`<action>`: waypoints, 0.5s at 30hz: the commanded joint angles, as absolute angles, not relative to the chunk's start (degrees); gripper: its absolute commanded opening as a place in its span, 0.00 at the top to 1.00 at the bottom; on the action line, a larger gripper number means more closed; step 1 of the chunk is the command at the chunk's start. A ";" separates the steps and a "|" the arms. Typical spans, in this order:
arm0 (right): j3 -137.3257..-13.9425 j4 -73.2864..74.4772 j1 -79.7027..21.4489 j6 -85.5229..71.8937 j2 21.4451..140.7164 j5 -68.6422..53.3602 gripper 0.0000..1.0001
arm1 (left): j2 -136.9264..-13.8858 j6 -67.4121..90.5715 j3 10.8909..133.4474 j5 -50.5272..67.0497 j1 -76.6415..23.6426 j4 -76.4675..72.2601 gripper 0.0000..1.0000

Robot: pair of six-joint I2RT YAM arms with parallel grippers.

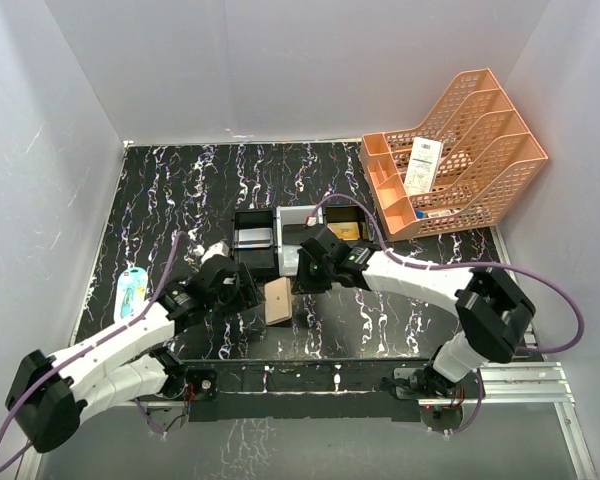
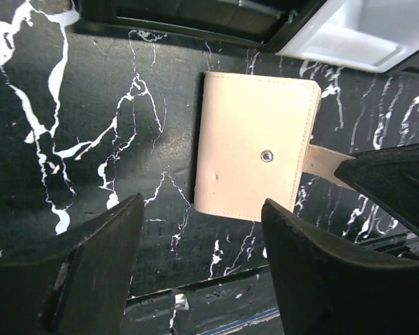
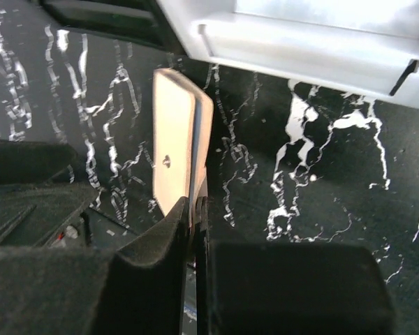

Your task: Take the credit cards out of the card holder

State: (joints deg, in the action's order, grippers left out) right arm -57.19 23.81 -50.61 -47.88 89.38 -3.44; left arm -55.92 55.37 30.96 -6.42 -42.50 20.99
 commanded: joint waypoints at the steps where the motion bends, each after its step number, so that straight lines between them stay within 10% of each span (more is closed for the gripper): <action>1: -57.56 21.61 -50.68 -46.87 85.23 -8.01 1.00 | -49.22 56.49 31.63 -11.67 -42.72 26.95 0.31; 15: -61.37 10.62 -51.50 -47.34 90.26 -22.11 1.00 | -41.77 56.60 35.42 -16.18 -42.73 33.11 0.23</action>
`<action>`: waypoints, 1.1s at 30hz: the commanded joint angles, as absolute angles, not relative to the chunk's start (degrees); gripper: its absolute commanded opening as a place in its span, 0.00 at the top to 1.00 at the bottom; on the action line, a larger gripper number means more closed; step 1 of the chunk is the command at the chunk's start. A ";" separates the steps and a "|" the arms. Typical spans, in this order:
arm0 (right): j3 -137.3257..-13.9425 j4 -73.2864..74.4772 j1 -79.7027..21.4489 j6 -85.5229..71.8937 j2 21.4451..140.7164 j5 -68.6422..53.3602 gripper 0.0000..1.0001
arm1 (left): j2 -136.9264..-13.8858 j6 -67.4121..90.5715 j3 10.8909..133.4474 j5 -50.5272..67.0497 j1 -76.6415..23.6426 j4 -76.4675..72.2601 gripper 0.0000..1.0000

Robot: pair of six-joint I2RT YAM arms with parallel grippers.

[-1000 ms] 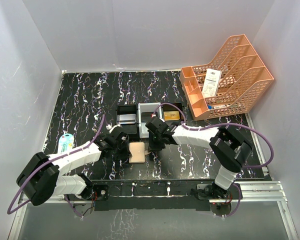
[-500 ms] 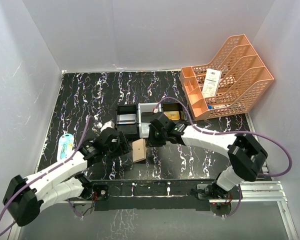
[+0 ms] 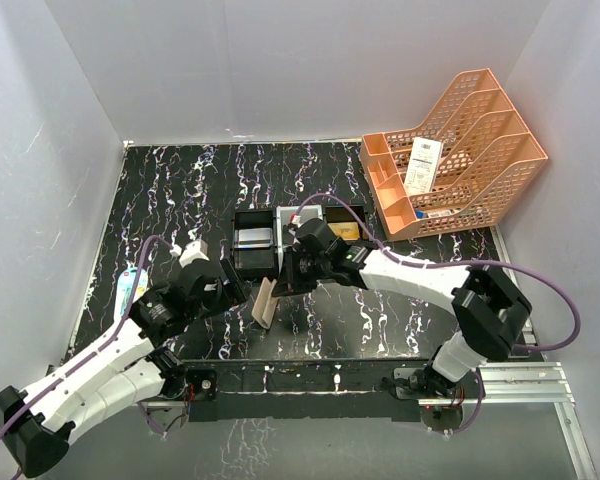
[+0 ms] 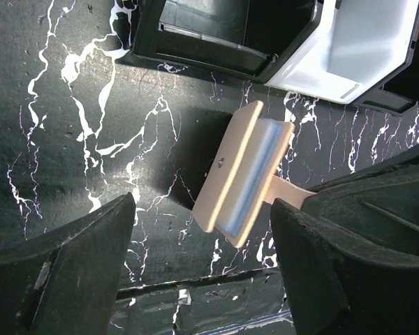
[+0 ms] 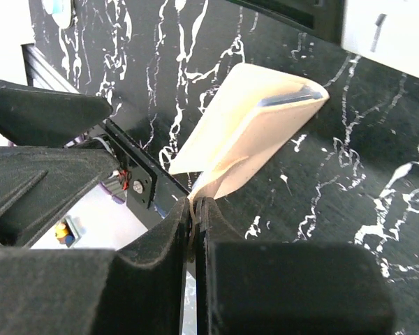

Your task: Take the credit cards out of the card holder

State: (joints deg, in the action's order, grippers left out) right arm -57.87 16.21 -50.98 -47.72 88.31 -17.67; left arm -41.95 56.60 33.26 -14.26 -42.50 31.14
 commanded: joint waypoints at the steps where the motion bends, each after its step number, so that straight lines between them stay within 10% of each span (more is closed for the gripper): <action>1: -61.50 10.60 -51.58 -47.44 90.74 -22.20 1.00 | -42.07 56.52 35.38 -15.91 -42.72 32.97 0.23; 33: -43.71 15.66 -46.06 -50.66 86.13 -7.10 1.00 | -57.03 54.05 30.96 -4.79 -42.71 20.06 0.29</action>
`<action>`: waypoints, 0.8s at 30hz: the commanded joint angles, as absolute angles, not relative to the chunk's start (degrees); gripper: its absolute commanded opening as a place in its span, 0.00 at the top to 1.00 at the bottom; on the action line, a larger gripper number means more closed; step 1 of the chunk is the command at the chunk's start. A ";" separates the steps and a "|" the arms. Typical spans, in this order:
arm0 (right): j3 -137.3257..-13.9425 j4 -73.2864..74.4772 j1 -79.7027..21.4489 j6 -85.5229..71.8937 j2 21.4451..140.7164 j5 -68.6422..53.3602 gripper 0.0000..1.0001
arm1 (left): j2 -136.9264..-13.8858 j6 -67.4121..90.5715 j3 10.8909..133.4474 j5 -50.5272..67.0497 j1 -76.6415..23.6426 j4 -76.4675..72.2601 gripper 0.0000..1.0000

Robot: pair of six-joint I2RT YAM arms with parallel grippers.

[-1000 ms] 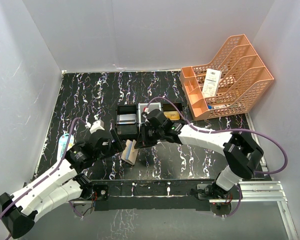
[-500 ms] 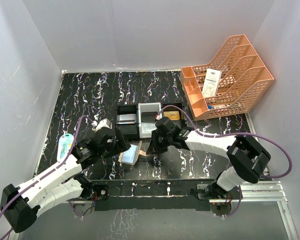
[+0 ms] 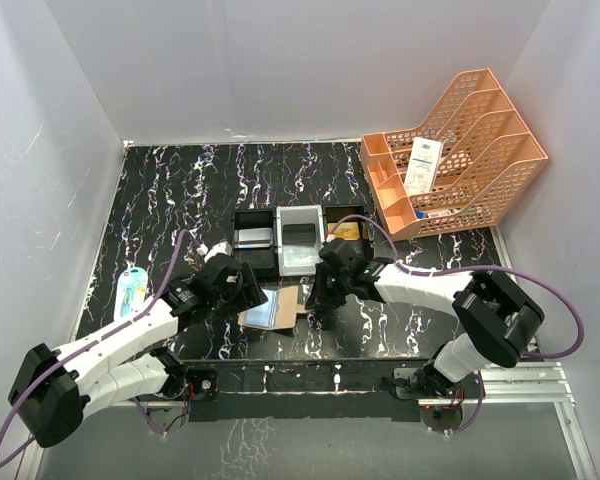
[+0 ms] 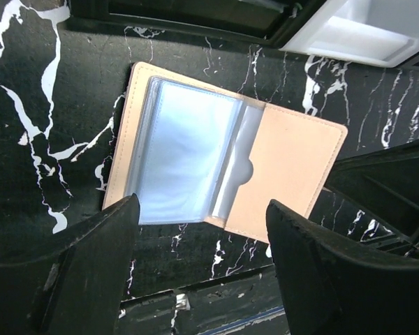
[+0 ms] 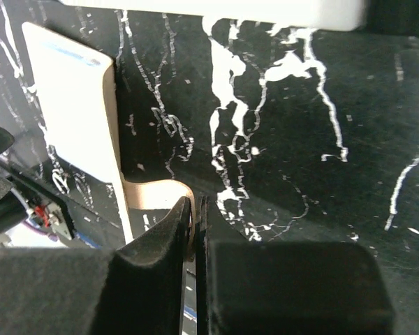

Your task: Take the credit cards out of the card holder

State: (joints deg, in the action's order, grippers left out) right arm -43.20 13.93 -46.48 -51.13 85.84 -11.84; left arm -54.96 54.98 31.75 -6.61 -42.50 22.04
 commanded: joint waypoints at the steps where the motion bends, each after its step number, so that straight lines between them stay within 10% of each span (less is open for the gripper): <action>1: -43.84 16.21 -46.05 -50.41 86.46 -6.70 1.00 | -57.86 54.05 30.80 -4.60 -42.71 19.78 0.30; 24: -44.82 16.88 -46.05 -50.01 86.75 -7.01 1.00 | -64.76 54.23 29.00 -3.74 -42.76 16.95 0.46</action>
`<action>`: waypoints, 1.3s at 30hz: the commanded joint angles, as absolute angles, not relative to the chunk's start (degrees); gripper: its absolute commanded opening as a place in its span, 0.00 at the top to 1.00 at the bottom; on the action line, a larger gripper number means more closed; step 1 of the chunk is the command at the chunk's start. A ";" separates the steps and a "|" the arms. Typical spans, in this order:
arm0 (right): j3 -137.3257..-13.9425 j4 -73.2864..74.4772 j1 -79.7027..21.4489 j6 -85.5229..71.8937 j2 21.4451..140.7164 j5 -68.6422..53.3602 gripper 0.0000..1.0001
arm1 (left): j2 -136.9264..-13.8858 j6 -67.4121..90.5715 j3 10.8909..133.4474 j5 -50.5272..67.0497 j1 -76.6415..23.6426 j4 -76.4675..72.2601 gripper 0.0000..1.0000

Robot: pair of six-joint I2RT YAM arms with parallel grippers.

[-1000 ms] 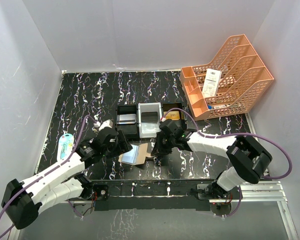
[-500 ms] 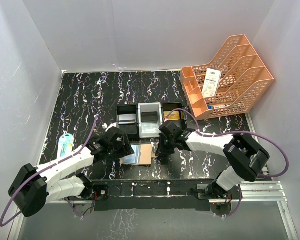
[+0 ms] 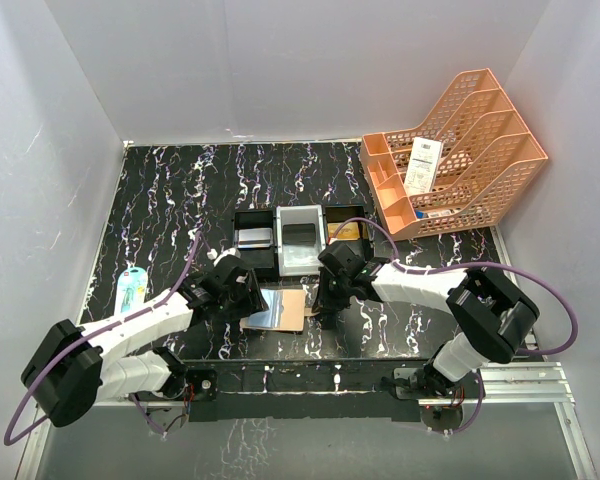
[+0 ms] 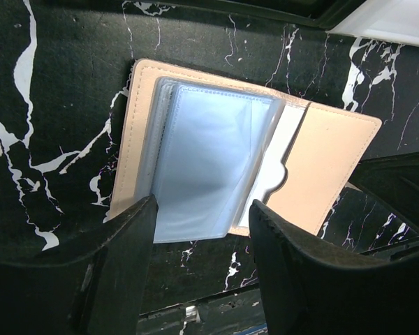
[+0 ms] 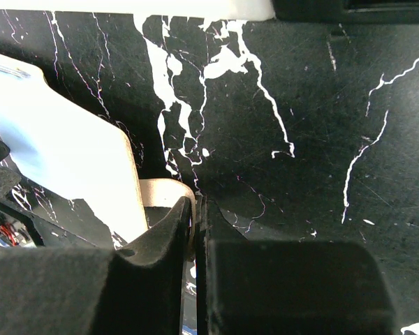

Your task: Take the credit cards out of the card holder

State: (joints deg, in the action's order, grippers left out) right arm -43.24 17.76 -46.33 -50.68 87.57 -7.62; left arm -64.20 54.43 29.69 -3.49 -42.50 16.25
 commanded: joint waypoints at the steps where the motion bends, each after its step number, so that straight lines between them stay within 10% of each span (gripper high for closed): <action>1: -44.82 16.74 -46.05 -50.01 86.85 -6.95 1.00 | -64.78 54.16 29.00 -3.71 -42.72 17.04 0.46; 39: -44.91 16.10 -46.05 -50.19 88.28 -7.20 0.97 | -65.49 52.47 31.72 -5.11 -42.76 20.32 0.52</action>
